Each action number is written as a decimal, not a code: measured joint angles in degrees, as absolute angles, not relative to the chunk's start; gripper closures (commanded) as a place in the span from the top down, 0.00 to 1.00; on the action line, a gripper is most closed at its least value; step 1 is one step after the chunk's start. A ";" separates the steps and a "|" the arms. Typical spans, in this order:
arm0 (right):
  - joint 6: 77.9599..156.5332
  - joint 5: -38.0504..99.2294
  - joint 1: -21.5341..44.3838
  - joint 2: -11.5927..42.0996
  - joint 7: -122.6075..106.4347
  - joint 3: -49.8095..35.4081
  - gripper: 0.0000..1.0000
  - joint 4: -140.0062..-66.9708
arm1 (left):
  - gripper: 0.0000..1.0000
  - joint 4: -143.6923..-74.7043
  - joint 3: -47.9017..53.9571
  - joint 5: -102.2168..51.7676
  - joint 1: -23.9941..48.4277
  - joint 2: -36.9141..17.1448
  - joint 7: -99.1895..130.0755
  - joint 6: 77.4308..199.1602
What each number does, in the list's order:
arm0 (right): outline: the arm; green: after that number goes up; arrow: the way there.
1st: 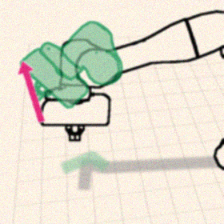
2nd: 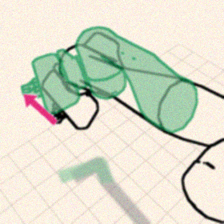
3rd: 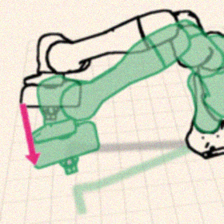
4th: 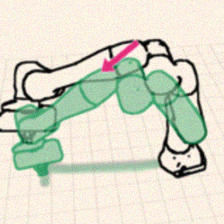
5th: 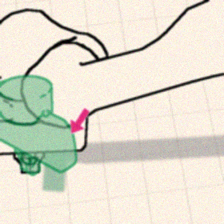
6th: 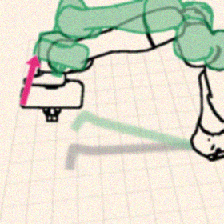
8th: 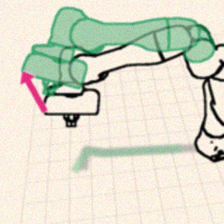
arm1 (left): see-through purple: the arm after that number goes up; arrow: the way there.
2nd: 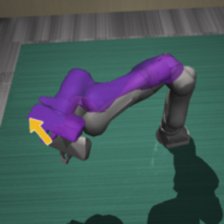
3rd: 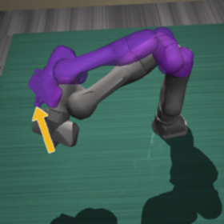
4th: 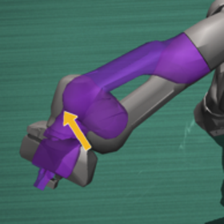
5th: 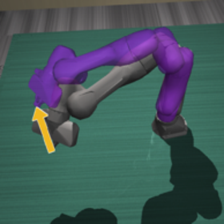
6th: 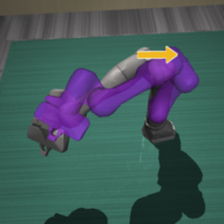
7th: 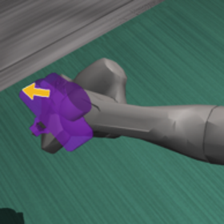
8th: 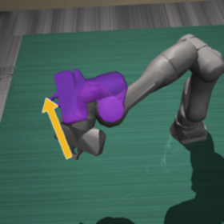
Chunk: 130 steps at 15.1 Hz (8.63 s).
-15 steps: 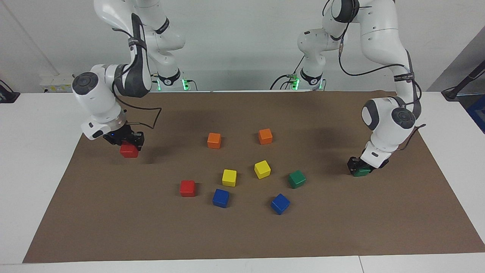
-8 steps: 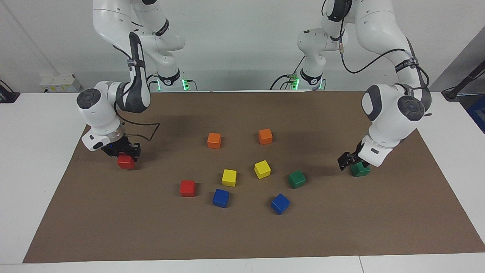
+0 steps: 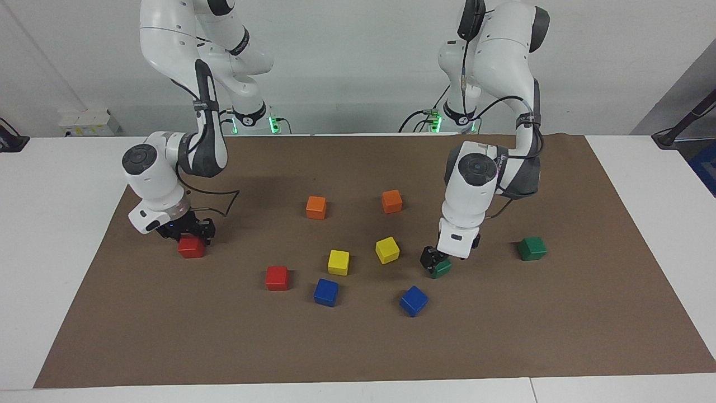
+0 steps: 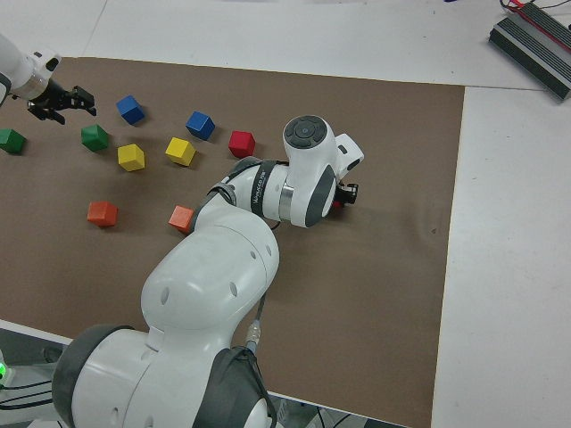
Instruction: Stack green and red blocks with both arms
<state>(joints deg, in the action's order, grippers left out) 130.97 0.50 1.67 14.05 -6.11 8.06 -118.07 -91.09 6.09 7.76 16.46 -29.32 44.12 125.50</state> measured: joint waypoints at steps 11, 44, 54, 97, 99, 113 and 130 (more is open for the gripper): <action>114.03 -0.98 16.29 25.56 17.04 7.41 1.00 -89.13 | 0.00 -102.09 5.88 7.79 16.19 -28.28 54.13 138.15; 111.57 1.01 11.85 20.85 6.84 8.05 0.00 -90.91 | 0.00 -103.41 5.51 2.49 -6.83 -19.71 -6.49 122.43; 133.66 1.04 0.44 12.44 -10.39 7.80 0.00 -116.12 | 1.00 -105.37 5.52 2.28 -7.01 -19.22 -6.19 124.27; 90.67 0.65 2.60 -3.59 -10.39 6.77 1.00 -96.27 | 1.00 -96.07 4.76 0.09 -3.40 0.73 0.50 94.96; 90.65 -0.06 2.60 -3.40 -10.39 6.76 1.00 -96.12 | 1.00 -95.51 4.90 0.09 -3.38 0.95 0.50 94.77; 90.64 -0.92 2.60 -3.27 -10.39 6.77 1.00 -95.80 | 1.00 -94.34 5.33 0.09 -3.31 1.03 0.50 94.77; 90.64 -1.52 2.58 -3.27 -10.39 6.78 1.00 -95.70 | 1.00 -94.34 5.78 -0.02 -3.30 1.03 0.76 94.77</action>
